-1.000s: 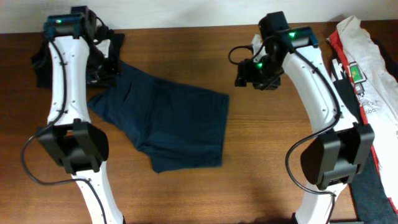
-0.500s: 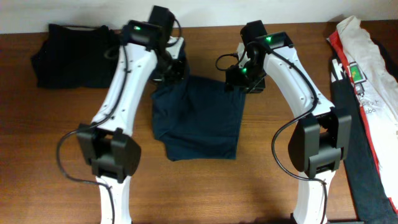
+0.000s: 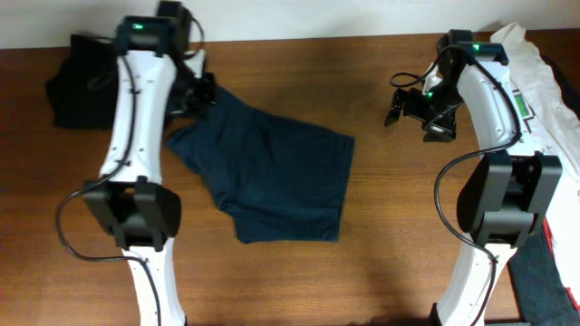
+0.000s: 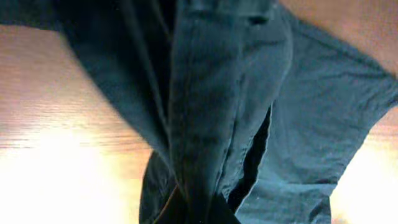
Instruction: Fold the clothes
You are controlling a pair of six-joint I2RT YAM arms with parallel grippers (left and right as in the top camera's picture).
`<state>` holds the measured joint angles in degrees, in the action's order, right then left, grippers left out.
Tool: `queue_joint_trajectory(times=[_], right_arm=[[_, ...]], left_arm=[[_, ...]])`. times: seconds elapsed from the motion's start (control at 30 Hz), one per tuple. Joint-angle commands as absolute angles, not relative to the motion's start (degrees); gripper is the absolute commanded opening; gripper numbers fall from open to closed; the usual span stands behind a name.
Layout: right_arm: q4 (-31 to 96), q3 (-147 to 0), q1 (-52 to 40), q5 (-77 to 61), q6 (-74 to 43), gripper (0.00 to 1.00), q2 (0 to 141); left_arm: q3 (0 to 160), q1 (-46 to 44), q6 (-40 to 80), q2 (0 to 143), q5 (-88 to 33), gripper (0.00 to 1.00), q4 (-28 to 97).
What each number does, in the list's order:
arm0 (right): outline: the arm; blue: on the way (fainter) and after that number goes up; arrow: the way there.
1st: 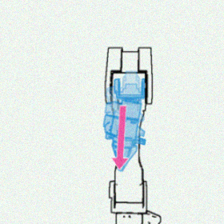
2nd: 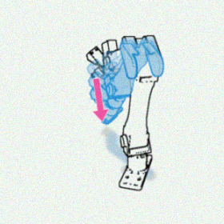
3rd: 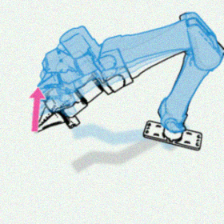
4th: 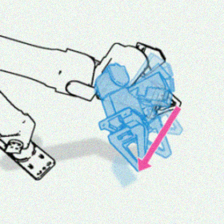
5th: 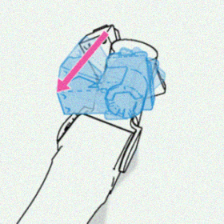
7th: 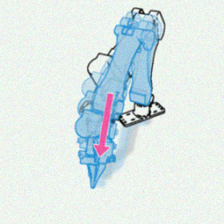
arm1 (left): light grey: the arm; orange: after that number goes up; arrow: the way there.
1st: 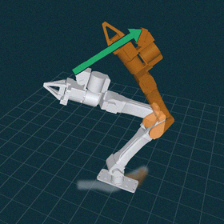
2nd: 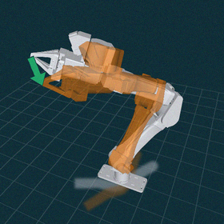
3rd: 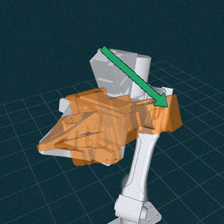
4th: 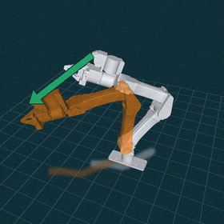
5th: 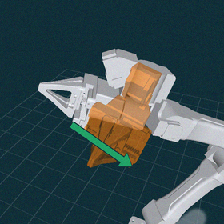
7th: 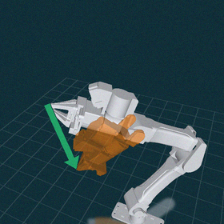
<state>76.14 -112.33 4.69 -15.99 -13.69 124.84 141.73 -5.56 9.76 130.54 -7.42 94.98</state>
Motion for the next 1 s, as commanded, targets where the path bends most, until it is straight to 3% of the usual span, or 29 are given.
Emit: queue_joint_trajectory(times=[0.0,0.8,0.97], right_arm=[[76.3,-112.7,4.9,-16.1,-13.8,0.99,125.1],[76.1,-112.7,4.9,-15.9,-14.0,0.99,125.1],[76.1,-112.7,4.9,-15.9,-14.0,0.99,125.1]], left_arm=[[145.8,-3.4,10.2,130.5,-7.2,0.01,96.2],[153.5,-6.2,12.6,126.6,-5.1,0.01,96.7],[152.9,-13.0,14.3,126.4,-5.0,0.01,96.7]])
